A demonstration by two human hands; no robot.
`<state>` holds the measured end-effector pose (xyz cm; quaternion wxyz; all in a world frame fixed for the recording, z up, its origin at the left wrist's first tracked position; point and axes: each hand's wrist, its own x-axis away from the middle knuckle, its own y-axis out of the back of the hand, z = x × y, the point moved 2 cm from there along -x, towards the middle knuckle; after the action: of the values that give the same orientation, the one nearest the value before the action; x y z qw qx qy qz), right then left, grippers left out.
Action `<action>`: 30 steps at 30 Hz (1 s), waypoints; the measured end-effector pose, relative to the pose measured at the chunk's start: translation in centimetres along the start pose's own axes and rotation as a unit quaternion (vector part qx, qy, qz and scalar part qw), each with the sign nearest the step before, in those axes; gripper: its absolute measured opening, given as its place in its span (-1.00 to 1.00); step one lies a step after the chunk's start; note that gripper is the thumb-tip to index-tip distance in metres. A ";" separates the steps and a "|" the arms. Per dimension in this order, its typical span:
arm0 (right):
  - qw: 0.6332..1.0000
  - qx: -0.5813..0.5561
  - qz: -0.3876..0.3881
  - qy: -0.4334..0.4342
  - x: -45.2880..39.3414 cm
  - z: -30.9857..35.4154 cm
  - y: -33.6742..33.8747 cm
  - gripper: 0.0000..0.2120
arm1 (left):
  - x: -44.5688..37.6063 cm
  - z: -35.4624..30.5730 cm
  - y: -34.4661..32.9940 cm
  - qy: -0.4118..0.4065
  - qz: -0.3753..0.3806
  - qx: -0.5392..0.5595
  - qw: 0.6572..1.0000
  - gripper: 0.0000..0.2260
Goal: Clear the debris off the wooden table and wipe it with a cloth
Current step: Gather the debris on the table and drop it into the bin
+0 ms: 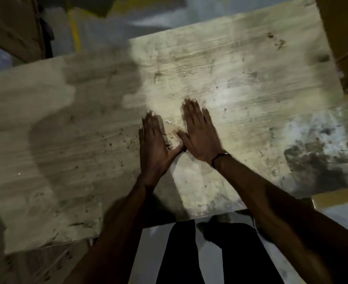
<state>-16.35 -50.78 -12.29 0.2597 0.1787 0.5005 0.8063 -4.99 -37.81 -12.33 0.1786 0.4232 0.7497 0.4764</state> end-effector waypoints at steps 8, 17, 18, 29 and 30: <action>0.998 0.017 0.039 0.049 -11.4 -4.1 2.7 -0.25 | -11.8 -1.5 1.3 -0.028 -0.028 -0.011 0.999 0.08; 0.986 0.009 0.059 0.155 -17.9 -4.4 2.6 -0.44 | -16.2 -0.9 1.5 -0.049 -0.058 0.024 0.997 -0.25; 0.985 0.003 0.059 0.161 -17.4 -4.4 2.4 -0.46 | -15.7 -1.1 1.4 -0.049 -0.063 0.047 0.996 -0.30; 0.992 -0.056 0.046 0.108 -9.2 -2.7 1.1 -0.45 | -9.4 -3.2 -0.6 -0.027 -0.073 0.125 0.989 -0.49; 0.991 -0.067 0.045 0.105 -8.4 -2.3 1.0 -0.45 | -8.9 -3.2 -0.7 -0.027 -0.069 0.131 0.989 -0.48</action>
<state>-11.08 -57.80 -12.58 0.1805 0.0972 0.4617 0.8630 -2.32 -46.93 -12.62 0.1742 0.4032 0.8280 0.3486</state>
